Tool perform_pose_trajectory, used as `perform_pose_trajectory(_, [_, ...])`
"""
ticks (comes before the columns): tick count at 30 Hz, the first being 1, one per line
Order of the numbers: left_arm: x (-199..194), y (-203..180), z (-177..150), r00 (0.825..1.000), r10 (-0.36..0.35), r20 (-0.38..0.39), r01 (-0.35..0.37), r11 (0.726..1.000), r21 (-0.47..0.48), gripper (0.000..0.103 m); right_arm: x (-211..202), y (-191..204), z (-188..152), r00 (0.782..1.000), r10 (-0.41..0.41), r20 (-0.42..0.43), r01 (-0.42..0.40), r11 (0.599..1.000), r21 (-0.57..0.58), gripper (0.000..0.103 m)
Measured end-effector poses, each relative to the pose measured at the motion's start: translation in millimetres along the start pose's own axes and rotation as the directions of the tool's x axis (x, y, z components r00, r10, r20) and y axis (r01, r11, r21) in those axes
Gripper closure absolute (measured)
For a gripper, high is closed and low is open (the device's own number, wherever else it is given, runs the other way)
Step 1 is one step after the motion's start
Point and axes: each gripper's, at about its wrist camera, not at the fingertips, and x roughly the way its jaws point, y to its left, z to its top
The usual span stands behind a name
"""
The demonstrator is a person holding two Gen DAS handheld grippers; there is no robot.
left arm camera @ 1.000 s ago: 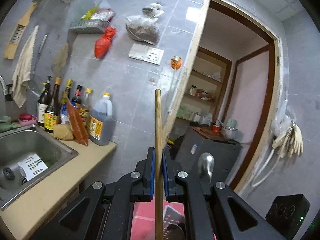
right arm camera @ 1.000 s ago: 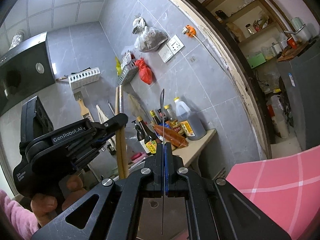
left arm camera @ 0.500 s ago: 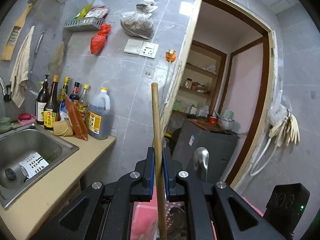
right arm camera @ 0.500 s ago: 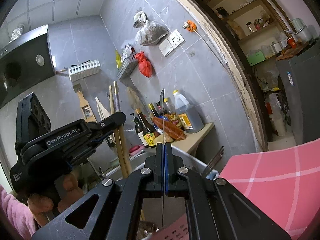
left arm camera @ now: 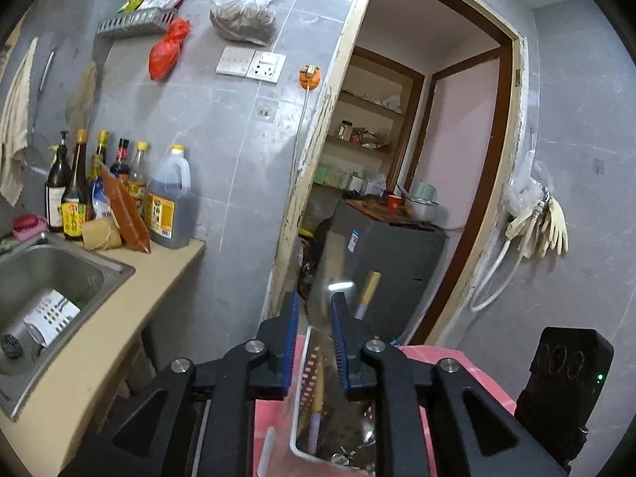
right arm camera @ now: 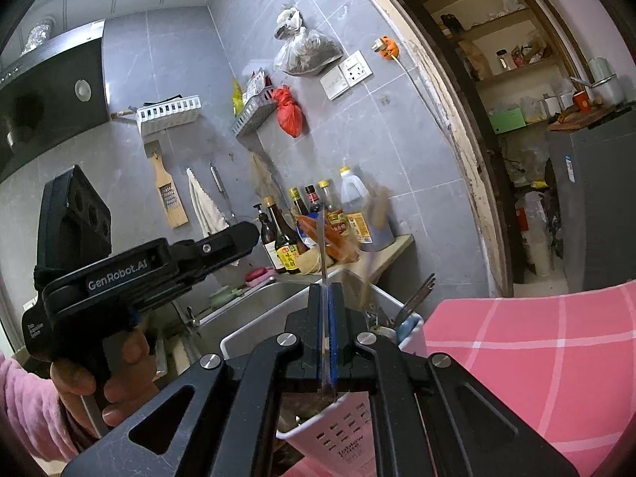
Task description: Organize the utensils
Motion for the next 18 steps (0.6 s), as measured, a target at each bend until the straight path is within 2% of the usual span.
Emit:
perform_pose_trajectory(4, [1.3, 1.5, -4.0, 1.0, 0.001, -0.019, -0.001, 1.0, -0.004, 0.083, -6.5, -0.2, 0.6, 1.0, -0.019, 0.007, 0.019, 1.0, 0.007, 0.089])
perform_pose_trajectory(7, [0.4, 1.8, -6.6, 1.0, 0.002, -0.025, -0.002, 1.0, -0.011, 0.082, -11.3, -1.2, 0.5, 0.999, -0.033, 0.014, 0.032, 0.999, 0.017, 0.087])
perform_pose_trajectory(8, [-0.4, 1.3, -7.2, 1.0, 0.001, -0.026, -0.001, 1.0, -0.012, 0.079, -13.2, -1.2, 0.4, 0.999, -0.04, 0.016, 0.039, 0.999, 0.019, 0.086])
perform_pose_trajectory(12, [-5.4, -1.0, -7.8, 1.0, -0.002, -0.016, 0.001, 1.0, -0.018, 0.069, -25.7, 0.3, 0.6, 0.996, -0.077, 0.039, 0.076, 0.997, 0.03, 0.068])
perform_pose_trajectory(18, [-18.0, -9.9, -7.0, 1.0, 0.001, 0.0, -0.001, 1.0, -0.004, 0.056, -52.5, 2.8, 8.2, 0.982, -0.167, 0.092, 0.164, 0.985, 0.046, 0.056])
